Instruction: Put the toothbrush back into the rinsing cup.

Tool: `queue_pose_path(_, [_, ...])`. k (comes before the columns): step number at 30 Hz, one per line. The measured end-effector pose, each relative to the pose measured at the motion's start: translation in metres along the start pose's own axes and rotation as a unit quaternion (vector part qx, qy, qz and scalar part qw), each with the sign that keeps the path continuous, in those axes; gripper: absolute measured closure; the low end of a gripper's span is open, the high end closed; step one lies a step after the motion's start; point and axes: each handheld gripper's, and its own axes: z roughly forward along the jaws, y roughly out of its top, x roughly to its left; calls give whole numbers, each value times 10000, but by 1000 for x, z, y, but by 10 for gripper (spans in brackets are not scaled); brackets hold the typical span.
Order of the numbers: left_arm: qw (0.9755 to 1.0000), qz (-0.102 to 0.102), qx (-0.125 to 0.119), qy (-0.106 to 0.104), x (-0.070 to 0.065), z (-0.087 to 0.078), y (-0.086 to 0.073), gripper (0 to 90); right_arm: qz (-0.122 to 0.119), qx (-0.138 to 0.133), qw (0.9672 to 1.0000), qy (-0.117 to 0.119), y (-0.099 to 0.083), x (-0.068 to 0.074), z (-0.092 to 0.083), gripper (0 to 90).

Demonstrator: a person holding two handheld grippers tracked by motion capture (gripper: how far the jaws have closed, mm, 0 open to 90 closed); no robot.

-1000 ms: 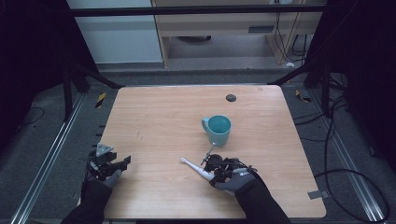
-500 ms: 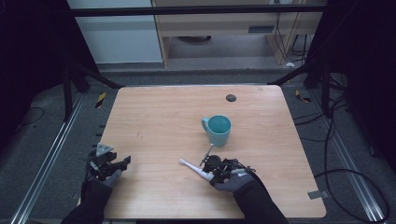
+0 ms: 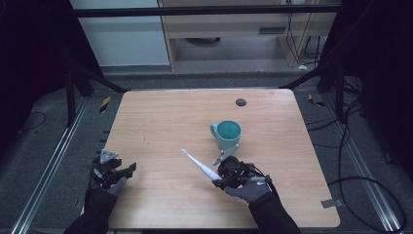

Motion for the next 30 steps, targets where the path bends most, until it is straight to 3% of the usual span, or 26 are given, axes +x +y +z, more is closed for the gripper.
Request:
queue_pose_path(6, [10000,0,-5,1,0,0,0,357,136,-740,9971,-128,6,-2,-12,663])
queue_pose_path(13, [10000,-1,-6,5,0,0,0,356,360,-1604,9859,-299,18,-6,-24,663])
queue_pose_path(18, [10000,-3,-8,4,0,0,0,357,558,-2084,9755,-421,29,-12,-28,663])
queue_pose_path(23, [10000,-5,-8,13,0,0,0,357,805,-2553,9611,-679,34,-22,-28,663])
queue_pose_path(30, [10000,-2,-10,9,0,0,0,358,1094,-2978,9441,-896,43,-36,-33,663])
